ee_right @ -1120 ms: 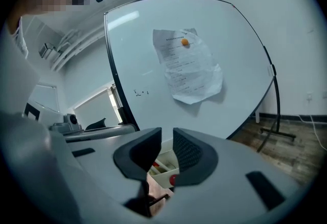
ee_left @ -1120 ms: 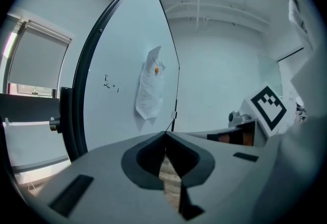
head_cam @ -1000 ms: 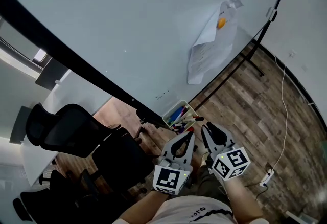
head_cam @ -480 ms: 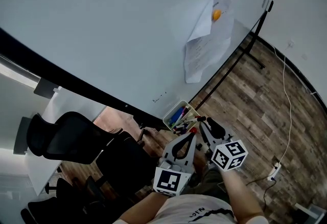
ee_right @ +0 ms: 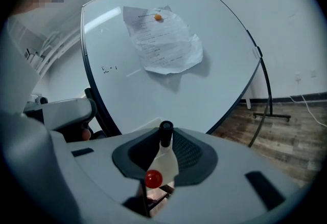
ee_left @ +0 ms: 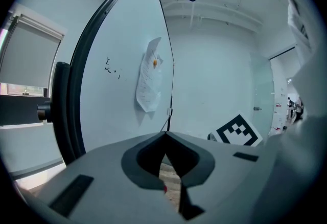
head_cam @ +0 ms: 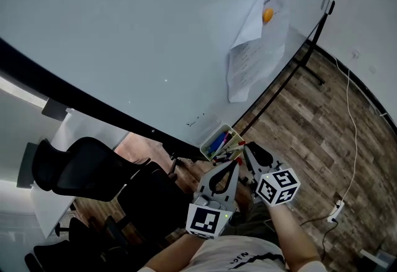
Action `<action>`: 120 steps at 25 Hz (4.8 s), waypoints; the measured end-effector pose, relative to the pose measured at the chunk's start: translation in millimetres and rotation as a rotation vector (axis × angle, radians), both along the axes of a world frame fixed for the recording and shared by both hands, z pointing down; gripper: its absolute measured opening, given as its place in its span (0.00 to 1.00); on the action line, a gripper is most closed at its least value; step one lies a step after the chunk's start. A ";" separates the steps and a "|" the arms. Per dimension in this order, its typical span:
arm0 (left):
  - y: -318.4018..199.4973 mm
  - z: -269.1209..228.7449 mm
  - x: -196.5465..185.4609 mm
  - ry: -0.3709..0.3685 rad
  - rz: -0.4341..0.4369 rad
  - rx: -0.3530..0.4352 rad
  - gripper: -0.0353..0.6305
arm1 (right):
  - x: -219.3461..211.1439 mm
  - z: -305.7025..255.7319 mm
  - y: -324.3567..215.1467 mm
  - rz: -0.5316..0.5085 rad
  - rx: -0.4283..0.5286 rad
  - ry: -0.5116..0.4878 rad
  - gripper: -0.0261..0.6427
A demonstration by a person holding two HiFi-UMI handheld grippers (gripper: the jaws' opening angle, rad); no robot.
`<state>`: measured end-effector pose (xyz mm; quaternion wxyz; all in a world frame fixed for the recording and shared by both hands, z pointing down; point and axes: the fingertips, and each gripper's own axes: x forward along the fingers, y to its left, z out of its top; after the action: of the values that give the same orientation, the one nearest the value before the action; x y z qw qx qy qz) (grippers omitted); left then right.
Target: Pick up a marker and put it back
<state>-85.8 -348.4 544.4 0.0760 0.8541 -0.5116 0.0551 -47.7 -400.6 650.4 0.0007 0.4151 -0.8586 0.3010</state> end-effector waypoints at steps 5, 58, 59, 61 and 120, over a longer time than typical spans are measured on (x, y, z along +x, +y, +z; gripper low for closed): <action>6.6 7.4 -2.4 -0.011 -0.006 -0.040 0.07 | 4.3 -6.5 1.1 0.007 0.011 0.003 0.16; 22.3 -186.2 23.0 0.115 0.014 0.169 0.07 | 42.7 -297.3 48.8 -0.060 0.404 0.022 0.15; 22.2 -189.9 23.9 0.118 0.016 0.175 0.07 | 44.2 -302.2 49.1 -0.061 0.412 0.022 0.15; 22.1 -196.7 25.2 0.121 0.017 0.188 0.07 | 46.4 -309.8 49.3 -0.063 0.429 0.023 0.15; 10.0 -88.3 -29.8 0.100 -0.079 0.066 0.07 | 3.6 -151.5 23.9 -0.058 0.225 0.099 0.15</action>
<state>-115.6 -338.4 456.2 0.0752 0.8370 -0.5419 -0.0075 -44.1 -376.7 498.8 0.0053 0.4019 -0.8975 0.1817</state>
